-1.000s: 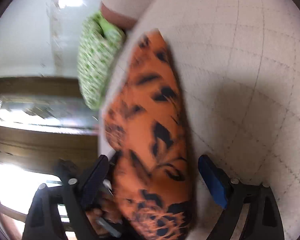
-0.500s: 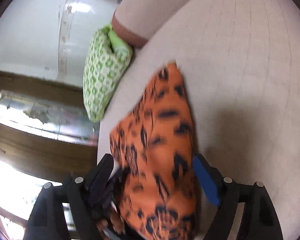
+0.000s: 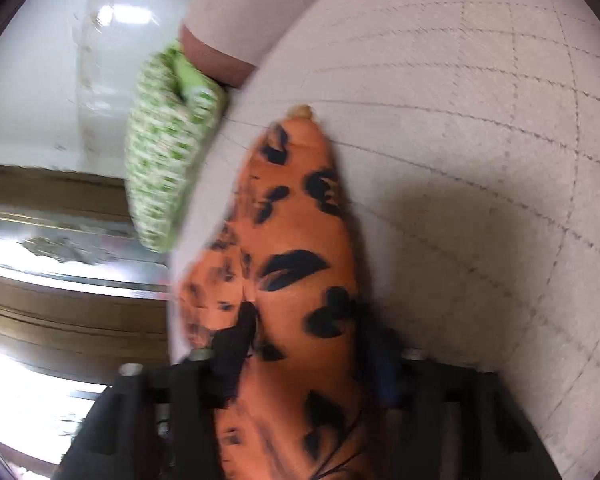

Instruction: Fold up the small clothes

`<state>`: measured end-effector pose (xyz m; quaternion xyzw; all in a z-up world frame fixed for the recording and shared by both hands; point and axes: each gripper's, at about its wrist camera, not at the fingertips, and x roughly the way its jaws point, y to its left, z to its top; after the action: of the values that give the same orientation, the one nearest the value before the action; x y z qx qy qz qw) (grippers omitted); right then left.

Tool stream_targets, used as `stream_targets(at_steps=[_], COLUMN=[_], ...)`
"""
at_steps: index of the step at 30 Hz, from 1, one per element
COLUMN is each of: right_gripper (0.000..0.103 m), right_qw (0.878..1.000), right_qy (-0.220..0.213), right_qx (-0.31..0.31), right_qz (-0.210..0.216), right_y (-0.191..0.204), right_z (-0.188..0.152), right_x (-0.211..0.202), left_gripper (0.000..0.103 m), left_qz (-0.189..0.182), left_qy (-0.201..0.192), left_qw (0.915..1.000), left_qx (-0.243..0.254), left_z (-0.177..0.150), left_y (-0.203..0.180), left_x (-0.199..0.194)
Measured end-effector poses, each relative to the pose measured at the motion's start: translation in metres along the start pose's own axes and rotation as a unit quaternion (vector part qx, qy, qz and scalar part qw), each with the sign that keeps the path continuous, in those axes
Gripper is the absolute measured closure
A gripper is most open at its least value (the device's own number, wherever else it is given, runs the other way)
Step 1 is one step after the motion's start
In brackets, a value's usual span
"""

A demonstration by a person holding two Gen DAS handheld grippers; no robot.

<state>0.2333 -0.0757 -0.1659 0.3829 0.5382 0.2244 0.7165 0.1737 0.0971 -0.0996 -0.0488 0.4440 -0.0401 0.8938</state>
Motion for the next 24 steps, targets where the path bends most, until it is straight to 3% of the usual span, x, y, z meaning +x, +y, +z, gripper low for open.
stream_targets(at_steps=[3,5,6,8,10,11,12,13,15,21,22,23,24], right_gripper=[0.025,0.028,0.066,0.070,0.070,0.066,0.053,0.025,0.022,0.023,0.027,0.062,0.064], right_qw=[1.000,1.000,1.000,0.998,0.994,0.992,0.991,0.992,0.994,0.999,0.999,0.999,0.999], right_qy=[-0.019,-0.018,0.001,0.019,-0.012,-0.021,-0.026,-0.015,-0.004,0.026,0.034,0.036,0.036], right_qx=[-0.017,0.001,-0.006,-0.018,-0.073,-0.092,-0.103,-0.092,-0.057,0.000,0.007,0.001,-0.018], right_qz=[-0.006,-0.006,-0.027,-0.059,-0.081,-0.083,-0.082,-0.087,-0.096,-0.026,-0.023,-0.017,-0.024], right_y=[0.015,0.013,0.010,0.000,0.025,0.031,0.036,0.032,0.015,-0.011,-0.014,-0.017,-0.013], right_z=[0.010,0.024,0.030,0.034,0.024,0.020,0.017,0.016,0.009,-0.062,-0.070,-0.078,-0.083], right_x=[-0.004,0.007,0.019,0.024,0.014,0.009,0.006,0.005,-0.014,-0.045,-0.042,-0.043,-0.044], left_gripper=[0.060,0.060,0.060,0.060,0.060,0.060,0.060,0.060,0.060,0.060,0.060,0.060,0.060], left_qz=[0.006,0.004,0.000,0.000,0.000,0.000,0.000,0.000,0.002,0.005,0.005,0.005,0.004], left_qy=[-0.001,-0.002,-0.002,-0.003,-0.003,-0.003,-0.004,-0.005,-0.008,-0.010,-0.011,-0.011,-0.012], left_qw=[1.0000,1.0000,1.0000,1.0000,1.0000,1.0000,1.0000,1.0000,0.9999,0.9999,0.9999,0.9998,0.9998], left_qx=[0.005,0.005,0.003,0.003,0.004,0.003,0.003,0.004,0.009,0.010,0.011,0.012,0.013], left_z=[0.000,0.000,0.000,0.000,0.000,0.000,0.000,0.000,-0.001,-0.003,-0.004,-0.004,-0.004], left_y=[-0.002,-0.002,-0.002,-0.002,0.000,-0.001,-0.001,-0.001,-0.003,-0.005,-0.005,-0.005,-0.005], left_x=[0.001,0.001,0.001,0.000,0.000,0.000,0.000,0.000,-0.001,-0.002,-0.002,-0.003,-0.003])
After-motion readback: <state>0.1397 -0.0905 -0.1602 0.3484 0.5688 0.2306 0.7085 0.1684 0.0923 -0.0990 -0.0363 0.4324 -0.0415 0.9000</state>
